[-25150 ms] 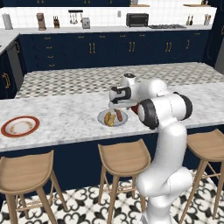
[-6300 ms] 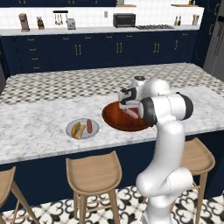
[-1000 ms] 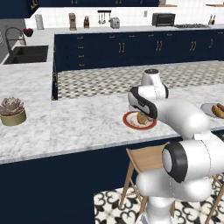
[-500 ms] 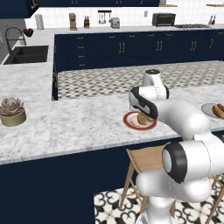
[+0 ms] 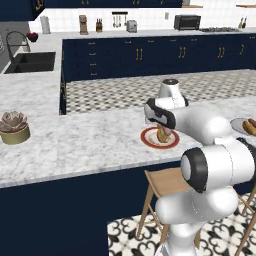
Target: Place one bun and one sausage from the bowl on each plate.
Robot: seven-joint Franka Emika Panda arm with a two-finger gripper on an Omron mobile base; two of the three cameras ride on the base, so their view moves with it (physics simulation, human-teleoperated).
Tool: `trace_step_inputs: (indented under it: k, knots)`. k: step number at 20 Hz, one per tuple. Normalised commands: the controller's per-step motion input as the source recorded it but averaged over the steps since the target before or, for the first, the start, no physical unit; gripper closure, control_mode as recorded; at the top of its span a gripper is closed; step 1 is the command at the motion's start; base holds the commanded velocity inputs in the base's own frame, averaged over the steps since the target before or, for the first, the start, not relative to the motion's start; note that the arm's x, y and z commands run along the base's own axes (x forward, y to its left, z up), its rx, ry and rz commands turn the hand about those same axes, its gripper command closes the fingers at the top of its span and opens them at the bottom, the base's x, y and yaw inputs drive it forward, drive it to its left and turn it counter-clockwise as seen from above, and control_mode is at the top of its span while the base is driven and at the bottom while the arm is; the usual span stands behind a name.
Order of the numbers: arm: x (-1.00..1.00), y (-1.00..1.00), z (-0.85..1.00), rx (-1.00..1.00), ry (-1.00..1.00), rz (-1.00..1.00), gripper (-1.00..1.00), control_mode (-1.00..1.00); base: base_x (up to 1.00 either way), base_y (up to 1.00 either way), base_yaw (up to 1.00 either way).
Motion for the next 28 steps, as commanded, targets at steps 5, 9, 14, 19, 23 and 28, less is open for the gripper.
trace_step_inputs:
  k: [5,9,14,19,23,28]
  knots:
    - [0.98,0.02,-0.18,0.00,0.00,0.00,1.00,-1.00,0.00,0.00,0.00]
    - [0.65,0.00,-0.54,0.00,0.04,0.00,1.00,-1.00,0.00,0.00,0.00]
    - [0.37,0.00,-0.79,0.00,0.08,0.00,1.00,-1.00,0.00,0.00,0.00]
    - [0.45,0.06,-0.43,0.00,0.03,0.00,1.00,-1.00,0.00,0.00,0.00]
    - [0.51,0.00,-0.30,0.00,0.00,0.00,1.00,-1.00,0.00,0.00,0.00]
    - [0.48,0.00,-0.39,0.00,0.00,0.00,1.00,-1.00,0.00,0.00,0.00]
